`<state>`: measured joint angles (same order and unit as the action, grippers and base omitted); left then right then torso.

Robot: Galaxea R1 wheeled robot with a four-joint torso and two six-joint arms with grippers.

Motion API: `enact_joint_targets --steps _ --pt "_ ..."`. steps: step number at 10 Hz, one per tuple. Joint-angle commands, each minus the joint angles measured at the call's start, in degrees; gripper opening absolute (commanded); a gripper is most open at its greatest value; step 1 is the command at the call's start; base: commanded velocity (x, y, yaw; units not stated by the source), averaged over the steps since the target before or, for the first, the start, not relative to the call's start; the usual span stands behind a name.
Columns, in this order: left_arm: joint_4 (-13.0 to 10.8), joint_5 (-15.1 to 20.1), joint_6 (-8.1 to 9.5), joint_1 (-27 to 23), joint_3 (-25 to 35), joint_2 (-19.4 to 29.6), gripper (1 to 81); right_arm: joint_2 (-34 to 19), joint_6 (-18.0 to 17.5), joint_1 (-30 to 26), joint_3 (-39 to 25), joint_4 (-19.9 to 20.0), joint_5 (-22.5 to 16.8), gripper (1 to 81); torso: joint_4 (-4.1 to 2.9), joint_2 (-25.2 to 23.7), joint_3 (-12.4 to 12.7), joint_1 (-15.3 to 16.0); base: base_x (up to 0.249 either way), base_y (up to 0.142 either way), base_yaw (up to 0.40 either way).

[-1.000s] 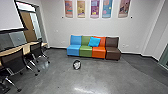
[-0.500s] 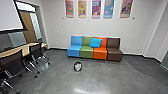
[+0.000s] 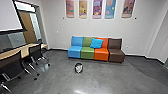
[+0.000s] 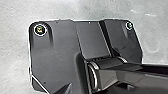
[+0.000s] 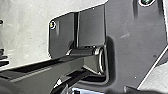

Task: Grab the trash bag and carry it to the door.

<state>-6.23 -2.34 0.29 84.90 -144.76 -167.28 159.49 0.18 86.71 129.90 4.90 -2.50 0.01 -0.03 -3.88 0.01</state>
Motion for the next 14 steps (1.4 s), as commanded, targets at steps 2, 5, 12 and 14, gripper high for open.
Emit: enact_joint_targets --steps 2,5,12,14 --pt "-0.10 2.96 0.23 -2.67 0.53 0.10 81.1 -0.73 0.17 -2.72 0.07 0.21 -3.48 81.1 0.00 0.00 0.00 -0.01 0.149 0.078 0.000" --pt "-0.10 2.96 0.23 -2.67 0.53 0.10 81.1 -0.37 0.17 -2.90 0.52 0.20 -3.48 81.1 0.00 0.02 0.00 -0.01 0.148 0.078 0.000" --pt "-0.10 2.96 0.23 -2.75 0.53 -0.08 81.1 -0.37 0.17 -3.16 0.60 0.20 -3.92 81.1 0.00 0.02 0.00 -0.01 0.149 0.078 0.000" --pt "-0.10 2.96 0.23 -2.76 0.53 -0.08 81.1 -0.37 0.25 -3.16 0.60 0.19 -3.92 81.1 0.00 0.02 0.00 -0.01 0.149 0.077 0.000"
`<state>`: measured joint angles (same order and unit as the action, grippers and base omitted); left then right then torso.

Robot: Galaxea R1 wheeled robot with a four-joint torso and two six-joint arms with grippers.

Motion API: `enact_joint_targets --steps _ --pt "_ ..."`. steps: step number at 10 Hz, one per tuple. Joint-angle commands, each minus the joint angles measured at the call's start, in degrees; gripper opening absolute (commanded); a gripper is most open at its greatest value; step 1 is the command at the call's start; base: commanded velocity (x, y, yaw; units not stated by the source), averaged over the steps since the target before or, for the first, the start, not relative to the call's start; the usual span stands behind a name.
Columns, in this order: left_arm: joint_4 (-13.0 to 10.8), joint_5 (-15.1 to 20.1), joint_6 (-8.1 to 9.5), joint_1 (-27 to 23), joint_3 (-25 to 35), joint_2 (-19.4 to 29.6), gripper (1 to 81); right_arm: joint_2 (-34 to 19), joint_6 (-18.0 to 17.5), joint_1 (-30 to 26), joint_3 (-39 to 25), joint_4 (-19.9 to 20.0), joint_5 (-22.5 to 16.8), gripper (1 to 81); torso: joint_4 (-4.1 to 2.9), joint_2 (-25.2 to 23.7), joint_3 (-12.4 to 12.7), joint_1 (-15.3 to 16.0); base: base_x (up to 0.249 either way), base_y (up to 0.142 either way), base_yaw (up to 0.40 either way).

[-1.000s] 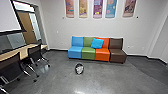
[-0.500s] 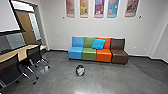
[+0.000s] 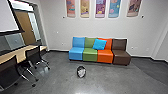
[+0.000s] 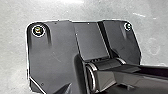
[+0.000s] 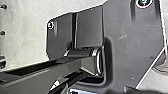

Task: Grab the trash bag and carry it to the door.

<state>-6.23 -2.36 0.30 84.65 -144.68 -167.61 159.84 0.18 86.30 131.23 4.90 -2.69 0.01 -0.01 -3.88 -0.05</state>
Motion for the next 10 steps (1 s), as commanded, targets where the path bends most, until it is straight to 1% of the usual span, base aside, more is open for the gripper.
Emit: enact_joint_targets --steps 1,4,10 --pt "-0.10 2.98 0.22 -2.51 0.45 0.25 81.1 -0.73 0.26 -2.75 -0.72 0.11 -3.72 81.1 0.00 0.00 0.00 0.05 0.149 0.077 0.000" --pt "-0.10 2.98 0.22 -2.60 0.45 0.25 81.1 -0.73 0.17 -2.75 -0.55 0.20 -3.72 81.1 0.00 0.00 0.00 0.05 0.149 0.077 0.000" --pt "-0.10 2.98 0.22 -2.60 0.45 0.16 81.1 -0.64 0.26 -2.66 -0.55 0.19 -3.72 81.1 0.00 0.00 0.00 0.05 0.148 0.000 0.000"
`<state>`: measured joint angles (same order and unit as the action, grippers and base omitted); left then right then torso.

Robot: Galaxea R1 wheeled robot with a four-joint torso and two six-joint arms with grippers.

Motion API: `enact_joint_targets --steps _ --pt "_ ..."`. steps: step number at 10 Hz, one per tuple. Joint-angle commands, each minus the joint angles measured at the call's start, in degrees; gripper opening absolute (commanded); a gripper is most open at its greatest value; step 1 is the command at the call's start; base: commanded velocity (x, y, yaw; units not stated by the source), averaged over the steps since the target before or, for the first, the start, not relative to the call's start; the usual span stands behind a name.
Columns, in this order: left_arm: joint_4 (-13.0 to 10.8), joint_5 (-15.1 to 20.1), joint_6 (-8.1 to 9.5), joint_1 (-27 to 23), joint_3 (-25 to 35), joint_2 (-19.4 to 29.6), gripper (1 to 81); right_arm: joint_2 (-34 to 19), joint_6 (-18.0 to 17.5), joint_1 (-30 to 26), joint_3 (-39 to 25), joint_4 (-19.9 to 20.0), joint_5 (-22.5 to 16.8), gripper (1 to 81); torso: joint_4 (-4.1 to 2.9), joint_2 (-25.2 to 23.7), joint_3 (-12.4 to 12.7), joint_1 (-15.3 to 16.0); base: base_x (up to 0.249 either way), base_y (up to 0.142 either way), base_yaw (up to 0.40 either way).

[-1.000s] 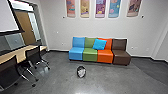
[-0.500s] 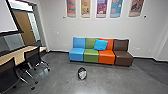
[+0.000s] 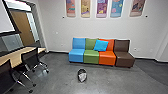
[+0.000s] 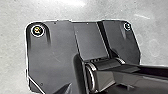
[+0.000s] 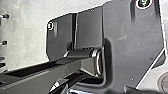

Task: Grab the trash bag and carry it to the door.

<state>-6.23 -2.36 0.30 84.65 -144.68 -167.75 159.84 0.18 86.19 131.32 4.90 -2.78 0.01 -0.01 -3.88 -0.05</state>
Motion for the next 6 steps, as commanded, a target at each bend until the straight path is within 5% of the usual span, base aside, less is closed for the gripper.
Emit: enact_joint_targets --steps 1,6 --pt "-0.10 2.98 0.22 -2.60 0.45 0.31 81.1 -0.64 0.26 -2.55 -0.63 0.20 -3.64 81.1 0.00 0.00 0.00 0.05 0.149 0.000 0.000" --pt "-0.10 2.98 0.22 -2.60 0.36 0.31 81.1 -0.64 0.17 -2.64 -0.55 0.37 -3.55 81.1 0.00 0.00 0.00 0.05 0.148 0.056 0.000"
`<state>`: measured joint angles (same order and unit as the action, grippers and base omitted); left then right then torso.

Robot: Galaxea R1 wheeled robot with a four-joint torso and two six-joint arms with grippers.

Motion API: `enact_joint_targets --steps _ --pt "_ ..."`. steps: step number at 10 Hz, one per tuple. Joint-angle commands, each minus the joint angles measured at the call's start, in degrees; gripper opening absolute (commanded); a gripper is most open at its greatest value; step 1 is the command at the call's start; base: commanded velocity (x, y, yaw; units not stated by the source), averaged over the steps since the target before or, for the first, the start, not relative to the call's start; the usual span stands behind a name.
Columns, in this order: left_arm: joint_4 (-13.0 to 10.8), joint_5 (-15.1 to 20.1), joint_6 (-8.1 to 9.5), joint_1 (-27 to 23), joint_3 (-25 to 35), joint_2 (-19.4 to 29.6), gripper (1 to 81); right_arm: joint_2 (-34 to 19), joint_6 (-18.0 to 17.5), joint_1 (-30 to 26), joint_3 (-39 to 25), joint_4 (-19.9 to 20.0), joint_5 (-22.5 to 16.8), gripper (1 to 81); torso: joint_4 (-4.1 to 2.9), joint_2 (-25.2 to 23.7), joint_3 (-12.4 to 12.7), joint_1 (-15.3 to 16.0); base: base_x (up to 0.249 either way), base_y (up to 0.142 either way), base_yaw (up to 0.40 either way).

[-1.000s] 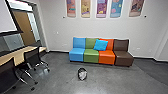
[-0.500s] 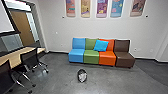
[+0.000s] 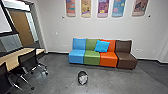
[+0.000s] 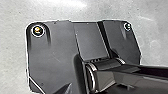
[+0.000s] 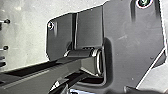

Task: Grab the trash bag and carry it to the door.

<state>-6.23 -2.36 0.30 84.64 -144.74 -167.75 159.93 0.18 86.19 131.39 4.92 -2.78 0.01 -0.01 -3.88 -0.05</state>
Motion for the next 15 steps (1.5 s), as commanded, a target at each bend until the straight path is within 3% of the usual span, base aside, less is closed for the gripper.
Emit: enact_joint_targets --steps 1,10,15 --pt "-0.10 2.98 0.22 -2.59 0.42 0.40 81.1 -0.64 0.08 -2.64 -0.62 0.70 -3.55 81.1 0.00 0.00 0.00 0.05 0.149 0.071 0.000" --pt "-0.71 3.07 0.05 -2.68 -0.28 0.31 81.1 -0.02 -0.62 -2.55 0.44 1.32 -2.76 81.1 0.00 0.00 0.00 0.05 0.149 0.071 0.000" --pt "-0.45 3.07 0.05 -2.68 -0.28 0.31 81.1 0.33 -0.62 -2.64 0.52 0.79 -2.85 81.1 0.00 0.00 0.00 0.05 0.149 0.000 0.000"
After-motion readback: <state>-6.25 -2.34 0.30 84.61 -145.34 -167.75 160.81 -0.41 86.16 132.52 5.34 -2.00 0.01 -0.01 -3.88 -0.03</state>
